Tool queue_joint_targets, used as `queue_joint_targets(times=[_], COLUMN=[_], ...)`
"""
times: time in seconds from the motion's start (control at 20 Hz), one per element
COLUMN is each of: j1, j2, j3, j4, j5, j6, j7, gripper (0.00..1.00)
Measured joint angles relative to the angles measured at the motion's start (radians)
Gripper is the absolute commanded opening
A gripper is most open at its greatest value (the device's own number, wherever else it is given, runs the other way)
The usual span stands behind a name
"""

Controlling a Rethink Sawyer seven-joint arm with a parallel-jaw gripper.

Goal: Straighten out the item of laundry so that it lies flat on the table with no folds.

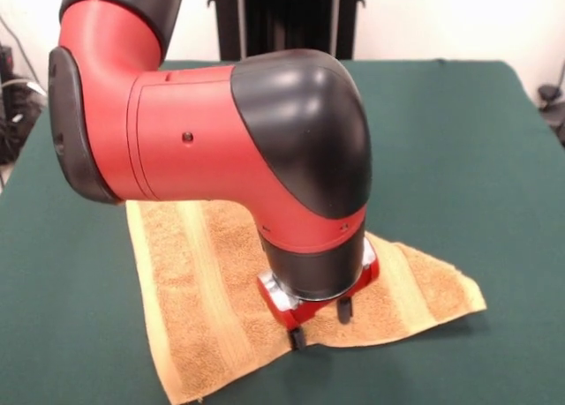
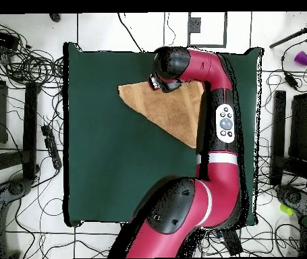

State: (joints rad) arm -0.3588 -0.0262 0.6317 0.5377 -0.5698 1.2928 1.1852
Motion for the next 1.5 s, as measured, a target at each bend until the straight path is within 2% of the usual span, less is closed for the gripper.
queue_joint_targets(times=[0.25,0.4,0.7,1.0,1.5], j1=[-0.021,-0.058,-0.118,-0.147,-0.152], j2=[-0.040,-0.091,-0.166,-0.209,-0.236], j3=[-0.038,-0.070,-0.109,-0.142,-0.166], j4=[0.093,0.220,0.405,0.503,0.553], j5=[0.014,0.026,0.037,0.045,0.072], j6=[-0.083,-0.192,-0.340,-0.380,-0.380], j7=[0.000,0.000,0.000,0.000,0.000], gripper=[1.00,1.00,1.00,1.00,1.00])
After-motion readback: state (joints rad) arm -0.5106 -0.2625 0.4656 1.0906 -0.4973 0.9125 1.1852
